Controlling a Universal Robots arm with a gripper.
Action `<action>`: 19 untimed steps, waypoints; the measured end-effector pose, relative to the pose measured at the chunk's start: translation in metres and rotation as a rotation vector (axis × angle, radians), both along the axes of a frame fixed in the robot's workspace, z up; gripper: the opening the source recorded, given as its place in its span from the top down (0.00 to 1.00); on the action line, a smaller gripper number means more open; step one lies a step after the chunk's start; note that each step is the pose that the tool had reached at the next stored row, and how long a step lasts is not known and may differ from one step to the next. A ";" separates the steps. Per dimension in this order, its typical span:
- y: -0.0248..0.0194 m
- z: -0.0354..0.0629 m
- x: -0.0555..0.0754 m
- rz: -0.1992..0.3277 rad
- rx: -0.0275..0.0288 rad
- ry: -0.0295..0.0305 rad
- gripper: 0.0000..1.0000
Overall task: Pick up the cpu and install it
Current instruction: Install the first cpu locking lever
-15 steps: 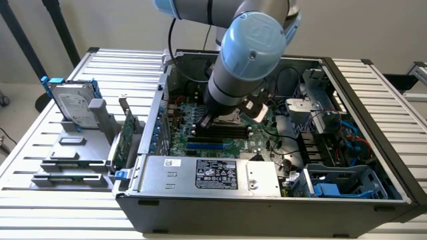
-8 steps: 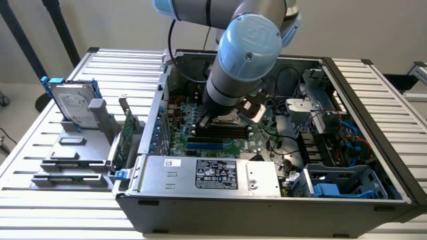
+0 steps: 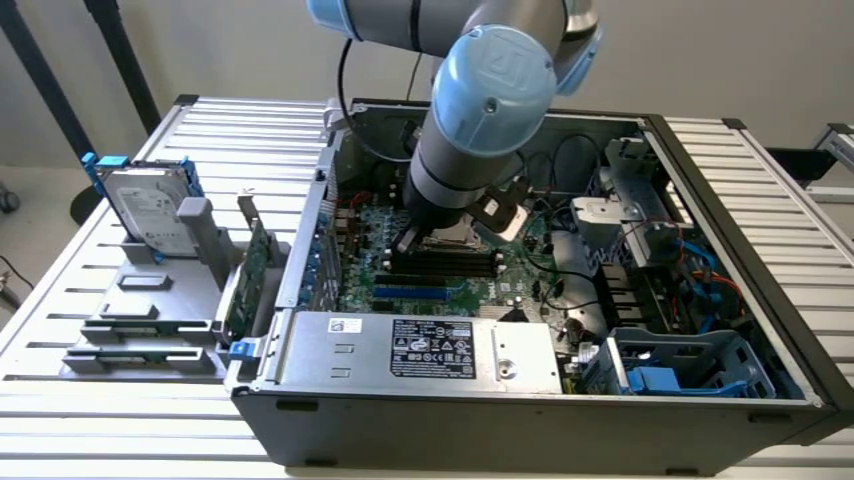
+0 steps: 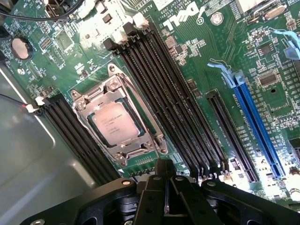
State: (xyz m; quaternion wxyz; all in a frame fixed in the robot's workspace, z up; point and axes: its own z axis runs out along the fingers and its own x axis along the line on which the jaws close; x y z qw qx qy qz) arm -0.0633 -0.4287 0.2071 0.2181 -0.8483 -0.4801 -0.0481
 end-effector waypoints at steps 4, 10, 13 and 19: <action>0.0000 -0.0010 0.000 0.000 -0.0026 -0.0014 0.89; 0.0001 -0.0039 -0.001 0.000 -0.0024 -0.0125 0.89; 0.0001 -0.0062 -0.002 0.000 -0.0025 -0.0187 0.89; 0.0001 -0.0102 -0.005 0.000 -0.0025 -0.0257 0.89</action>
